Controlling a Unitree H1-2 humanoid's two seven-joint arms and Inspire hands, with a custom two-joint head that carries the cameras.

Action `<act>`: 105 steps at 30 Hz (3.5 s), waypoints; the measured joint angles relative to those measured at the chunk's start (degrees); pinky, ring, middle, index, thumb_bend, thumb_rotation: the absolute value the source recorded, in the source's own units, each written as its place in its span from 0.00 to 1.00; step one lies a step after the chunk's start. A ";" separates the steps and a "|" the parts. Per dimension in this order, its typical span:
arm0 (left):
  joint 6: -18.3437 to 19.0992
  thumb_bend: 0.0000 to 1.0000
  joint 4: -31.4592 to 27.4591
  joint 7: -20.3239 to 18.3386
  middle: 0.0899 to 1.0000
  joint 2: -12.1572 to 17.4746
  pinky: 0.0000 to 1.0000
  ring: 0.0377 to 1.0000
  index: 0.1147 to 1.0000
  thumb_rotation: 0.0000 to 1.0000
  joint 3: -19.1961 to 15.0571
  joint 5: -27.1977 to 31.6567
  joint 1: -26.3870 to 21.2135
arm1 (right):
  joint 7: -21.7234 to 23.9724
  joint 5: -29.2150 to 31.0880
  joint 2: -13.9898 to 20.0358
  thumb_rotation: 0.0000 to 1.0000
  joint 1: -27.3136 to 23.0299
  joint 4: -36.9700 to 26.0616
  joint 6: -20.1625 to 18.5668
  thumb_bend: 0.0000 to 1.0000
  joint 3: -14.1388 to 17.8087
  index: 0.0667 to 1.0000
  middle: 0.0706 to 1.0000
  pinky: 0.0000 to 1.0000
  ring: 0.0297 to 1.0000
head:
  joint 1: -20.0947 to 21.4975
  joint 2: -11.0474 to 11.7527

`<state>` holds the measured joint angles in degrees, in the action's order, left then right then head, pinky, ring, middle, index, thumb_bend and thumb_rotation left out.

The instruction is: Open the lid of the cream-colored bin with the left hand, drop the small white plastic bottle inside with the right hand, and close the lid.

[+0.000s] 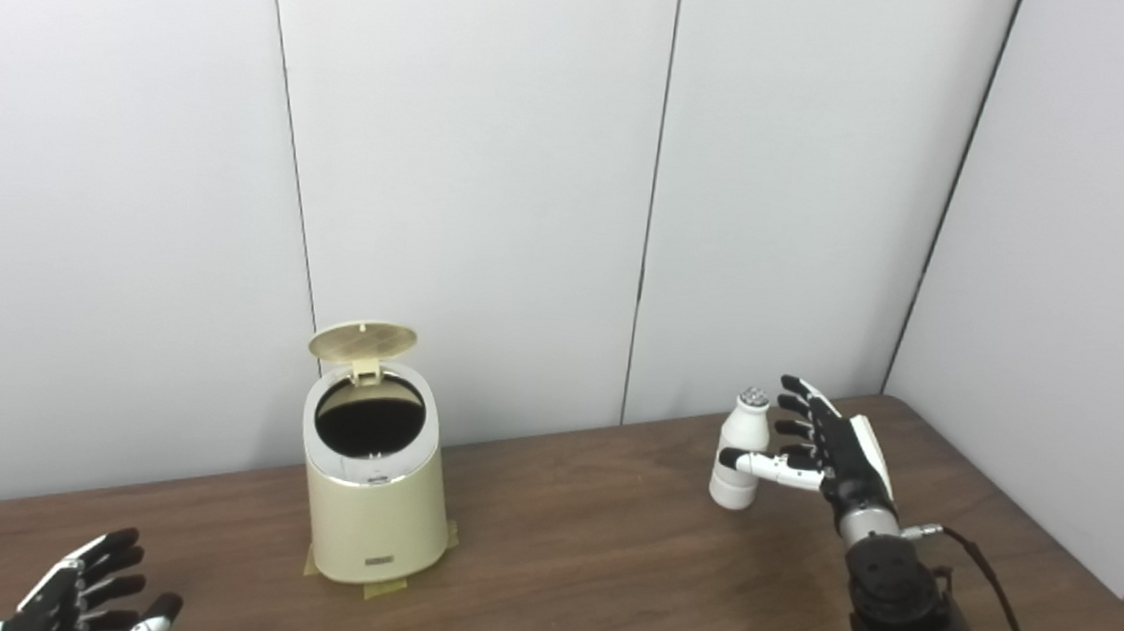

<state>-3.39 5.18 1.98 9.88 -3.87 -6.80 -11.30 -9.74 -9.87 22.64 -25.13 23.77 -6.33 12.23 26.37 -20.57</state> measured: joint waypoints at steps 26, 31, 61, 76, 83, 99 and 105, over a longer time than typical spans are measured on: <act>0.54 0.54 -1.74 -0.57 0.76 0.50 0.67 0.73 0.79 0.06 0.13 -1.14 0.36 | -5.83 -0.89 -2.57 0.05 -0.19 6.71 4.97 0.78 -2.60 0.74 0.73 0.63 0.70 | -0.18 -1.14; 0.55 0.54 -2.01 -0.62 0.75 0.51 0.67 0.73 0.78 0.04 0.20 -1.16 0.42 | -6.65 -0.46 -3.32 0.02 -1.11 8.79 6.98 0.77 -2.52 0.71 0.70 0.57 0.64 | -0.18 -1.23; 0.53 0.52 -2.12 -0.74 0.79 0.14 0.74 0.77 0.80 0.00 0.71 -1.15 0.53 | -15.72 -3.05 -5.54 0.00 -1.78 -0.08 14.86 0.52 -4.02 0.49 0.39 0.27 0.32 | -2.81 -1.23; -0.14 0.57 -0.33 -0.28 0.79 -1.32 0.72 0.77 0.80 0.00 1.80 -1.60 0.52 | -5.13 -9.50 -10.39 0.00 -7.76 -14.50 7.32 0.52 -13.79 0.48 0.40 0.31 0.35 | -10.89 0.61; -3.09 0.63 2.20 0.30 0.79 -2.33 0.70 0.76 0.79 0.06 2.17 -1.62 0.53 | -2.61 -9.80 -12.58 0.00 -10.73 -13.12 8.76 0.52 -16.61 0.49 0.39 0.28 0.32 | -15.55 0.79; -5.81 0.67 4.84 2.50 0.79 -3.41 0.68 0.76 0.80 0.15 3.46 -2.16 -1.17 | -0.69 -12.03 -15.91 0.00 -14.71 -7.04 11.29 0.52 -20.87 0.49 0.39 0.29 0.33 | -22.06 0.97; -6.86 0.67 5.29 2.99 0.78 -3.51 0.67 0.76 0.79 0.17 3.79 -2.47 -1.44 | -0.64 -12.97 -16.75 0.00 -15.84 -3.04 13.77 0.52 -21.69 0.49 0.39 0.29 0.32 | -23.20 0.97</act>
<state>-10.24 10.47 4.97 6.37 -0.08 -9.27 -12.75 -10.38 -22.84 5.89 -40.97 20.73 7.44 -9.46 3.17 -19.60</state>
